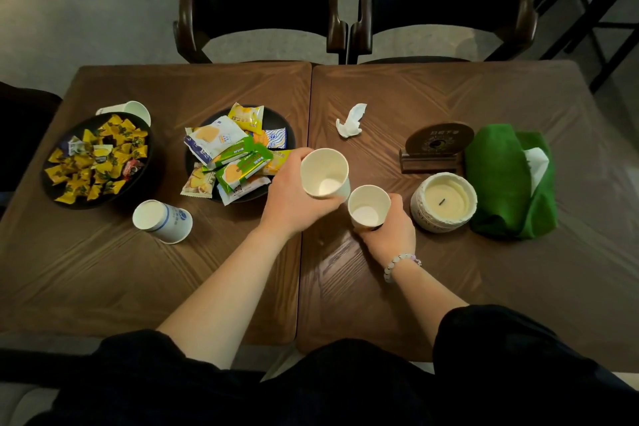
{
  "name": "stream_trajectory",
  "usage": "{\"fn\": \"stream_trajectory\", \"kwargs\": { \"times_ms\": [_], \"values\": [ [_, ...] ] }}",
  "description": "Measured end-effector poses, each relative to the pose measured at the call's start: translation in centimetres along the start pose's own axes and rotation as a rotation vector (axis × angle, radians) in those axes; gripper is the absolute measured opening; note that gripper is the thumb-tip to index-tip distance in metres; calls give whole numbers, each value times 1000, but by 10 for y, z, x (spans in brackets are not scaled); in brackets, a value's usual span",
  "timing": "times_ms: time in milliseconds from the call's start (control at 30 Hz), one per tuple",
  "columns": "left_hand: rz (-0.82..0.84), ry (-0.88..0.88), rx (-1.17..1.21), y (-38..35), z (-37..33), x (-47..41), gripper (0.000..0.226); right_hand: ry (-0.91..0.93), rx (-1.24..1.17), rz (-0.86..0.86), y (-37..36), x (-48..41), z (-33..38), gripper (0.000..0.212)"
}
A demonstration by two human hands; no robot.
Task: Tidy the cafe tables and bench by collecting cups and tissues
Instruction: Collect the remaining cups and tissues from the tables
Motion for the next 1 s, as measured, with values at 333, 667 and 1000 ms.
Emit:
{"fn": "stream_trajectory", "kwargs": {
  "times_ms": [333,667,1000],
  "values": [
    [132,-182,-76,-26,-25,5,82,23,0,51,-14,-1,9,49],
    [297,-298,-397,-61,-21,12,87,66,-23,34,-14,-1,11,38],
    [285,-321,-555,-61,-20,4,78,73,-66,69,-20,-2,11,43]
  ]
}}
Point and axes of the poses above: each hand's wrist, its own x-axis away from the middle knuckle, its own y-axis out of the back of the hand, z = x × y, the point moved 9 cm from there along -x, towards the middle knuckle, and after that the axes turned 9 degrees about -x, right-handed, at the moved point
